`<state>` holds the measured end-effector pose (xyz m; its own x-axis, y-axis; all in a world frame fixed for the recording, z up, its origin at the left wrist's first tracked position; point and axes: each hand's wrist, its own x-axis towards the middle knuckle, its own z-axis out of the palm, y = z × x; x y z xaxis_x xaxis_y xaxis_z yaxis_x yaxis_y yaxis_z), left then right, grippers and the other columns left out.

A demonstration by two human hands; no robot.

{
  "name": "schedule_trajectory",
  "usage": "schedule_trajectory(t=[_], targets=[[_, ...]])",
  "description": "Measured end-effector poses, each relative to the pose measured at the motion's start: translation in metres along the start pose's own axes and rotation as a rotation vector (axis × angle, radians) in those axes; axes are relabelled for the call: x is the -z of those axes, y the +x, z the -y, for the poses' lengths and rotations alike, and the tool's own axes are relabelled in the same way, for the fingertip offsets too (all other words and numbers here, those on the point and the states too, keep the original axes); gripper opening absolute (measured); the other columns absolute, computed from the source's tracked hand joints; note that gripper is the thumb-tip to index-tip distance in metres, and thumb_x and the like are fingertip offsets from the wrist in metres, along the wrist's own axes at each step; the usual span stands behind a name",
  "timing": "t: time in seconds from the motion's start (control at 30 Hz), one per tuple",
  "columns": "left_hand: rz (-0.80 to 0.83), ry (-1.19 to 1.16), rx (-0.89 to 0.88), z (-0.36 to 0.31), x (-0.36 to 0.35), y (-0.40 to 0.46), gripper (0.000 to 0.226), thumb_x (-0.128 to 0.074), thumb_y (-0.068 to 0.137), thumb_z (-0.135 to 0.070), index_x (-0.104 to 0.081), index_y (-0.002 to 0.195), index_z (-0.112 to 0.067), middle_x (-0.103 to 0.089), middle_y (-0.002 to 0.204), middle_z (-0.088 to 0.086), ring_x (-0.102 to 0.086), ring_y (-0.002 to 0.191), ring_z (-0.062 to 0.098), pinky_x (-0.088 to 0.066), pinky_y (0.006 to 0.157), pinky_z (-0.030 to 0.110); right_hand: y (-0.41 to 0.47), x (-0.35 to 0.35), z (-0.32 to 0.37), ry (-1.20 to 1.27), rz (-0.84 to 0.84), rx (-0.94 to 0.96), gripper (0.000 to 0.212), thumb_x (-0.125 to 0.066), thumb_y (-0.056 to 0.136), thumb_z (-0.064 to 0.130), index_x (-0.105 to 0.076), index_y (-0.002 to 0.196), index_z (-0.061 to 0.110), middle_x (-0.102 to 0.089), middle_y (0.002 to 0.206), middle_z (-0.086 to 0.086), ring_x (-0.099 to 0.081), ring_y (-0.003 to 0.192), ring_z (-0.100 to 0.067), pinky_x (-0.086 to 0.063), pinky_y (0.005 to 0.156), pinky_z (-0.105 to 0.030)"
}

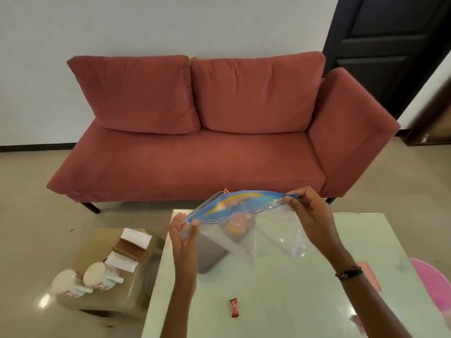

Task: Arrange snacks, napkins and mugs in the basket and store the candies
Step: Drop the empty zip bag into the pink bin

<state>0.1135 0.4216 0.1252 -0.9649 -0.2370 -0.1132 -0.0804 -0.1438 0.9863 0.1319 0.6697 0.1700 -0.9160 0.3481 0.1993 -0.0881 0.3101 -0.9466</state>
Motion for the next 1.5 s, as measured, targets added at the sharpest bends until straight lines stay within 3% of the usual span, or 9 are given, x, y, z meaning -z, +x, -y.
schedule_trajectory(t=[0.17,0.3,0.5,0.73,0.9,1.03,1.13,1.23,1.5], targets=[[0.211,0.018,-0.094,-0.015,-0.01,-0.009,0.025,-0.062,0.087,-0.017,-0.057,0.108,-0.003,-0.064,0.107,0.004,-0.057,0.098,0.009,-0.044,0.083,0.009,0.0,0.019,0.02,0.189,-0.087,-0.069,0.004,-0.062,0.089,0.013,-0.063,0.087,0.009,-0.068,0.072,0.006,-0.06,0.067,-0.003,-0.05,0.065,-0.017],[0.142,-0.041,-0.137,-0.026,-0.021,-0.009,0.015,-0.056,0.092,-0.025,-0.064,0.089,-0.013,-0.068,0.09,0.008,-0.062,0.085,0.019,-0.049,0.08,0.025,-0.006,0.026,0.028,0.232,-0.169,-0.092,0.004,-0.061,0.089,0.011,-0.064,0.087,0.009,-0.068,0.069,0.008,-0.059,0.061,0.0,-0.048,0.058,-0.013],[0.06,0.014,-0.24,-0.044,-0.029,0.006,0.017,-0.05,0.096,-0.022,-0.06,0.081,-0.022,-0.062,0.059,-0.008,-0.057,0.056,0.009,-0.049,0.053,0.02,-0.009,0.032,0.031,0.11,-0.286,-0.08,0.005,-0.062,0.089,0.016,-0.064,0.085,0.015,-0.071,0.081,-0.008,-0.065,0.076,-0.014,-0.051,0.072,-0.028],[0.321,-0.037,-0.068,-0.035,-0.016,0.009,0.034,-0.061,0.077,-0.052,-0.062,0.095,-0.024,-0.068,0.098,0.008,-0.063,0.091,0.016,-0.048,0.085,0.032,-0.002,0.027,0.054,0.37,-0.427,-0.161,0.006,-0.062,0.09,0.015,-0.064,0.084,0.018,-0.066,0.073,0.0,-0.062,0.062,-0.003,-0.051,0.053,-0.015],[0.462,0.071,-0.032,-0.023,-0.029,-0.014,0.009,-0.059,0.088,-0.028,-0.061,0.097,-0.028,-0.071,0.082,-0.022,-0.064,0.076,-0.008,-0.047,0.066,0.005,0.002,0.028,0.068,0.552,-0.463,-0.261,0.007,-0.06,0.091,0.016,-0.062,0.085,0.013,-0.061,0.074,0.001,-0.054,0.062,-0.006,-0.05,0.051,-0.013],[0.323,-0.058,-0.037,-0.028,-0.047,-0.02,0.007,-0.054,0.093,-0.017,-0.058,0.087,-0.019,-0.064,0.066,-0.014,-0.053,0.059,0.0,-0.044,0.056,0.012,-0.007,0.041,0.072,0.522,-0.404,-0.375,0.038,-0.055,0.093,0.038,-0.044,0.06,0.022,-0.046,0.048,0.012,-0.042,0.045,-0.002,-0.038,0.045,-0.016],[0.222,-0.094,-0.078,-0.033,-0.061,-0.02,0.014,-0.052,0.094,-0.016,-0.052,0.08,-0.015,-0.055,0.06,-0.012,-0.045,0.052,-0.002,-0.04,0.051,0.012,-0.032,0.052,0.063,0.382,-0.186,-0.434,0.043,-0.045,0.091,0.056,-0.064,0.076,0.021,-0.068,0.075,0.011,-0.063,0.069,-0.007,-0.045,0.068,-0.02],[0.186,-0.092,-0.118,-0.039,-0.076,-0.025,0.02,-0.051,0.095,-0.012,-0.048,0.075,-0.015,-0.045,0.065,-0.002,-0.041,0.054,-0.001,-0.039,0.053,0.014,-0.064,0.049,0.048,0.303,-0.076,-0.449,0.033,-0.051,0.092,0.046,-0.071,0.1,0.021,-0.074,0.101,0.005,-0.068,0.098,-0.01,-0.051,0.091,-0.029],[0.319,0.208,-0.275,-0.032,-0.103,-0.047,0.028,-0.054,0.093,-0.029,-0.048,0.075,-0.009,-0.049,0.062,0.001,-0.043,0.059,0.01,-0.04,0.058,0.032,-0.067,0.108,0.029,0.303,-0.382,-0.307,0.018,-0.052,0.096,0.015,-0.067,0.087,0.011,-0.061,0.083,-0.003,-0.058,0.083,-0.011,-0.052,0.081,-0.024]])
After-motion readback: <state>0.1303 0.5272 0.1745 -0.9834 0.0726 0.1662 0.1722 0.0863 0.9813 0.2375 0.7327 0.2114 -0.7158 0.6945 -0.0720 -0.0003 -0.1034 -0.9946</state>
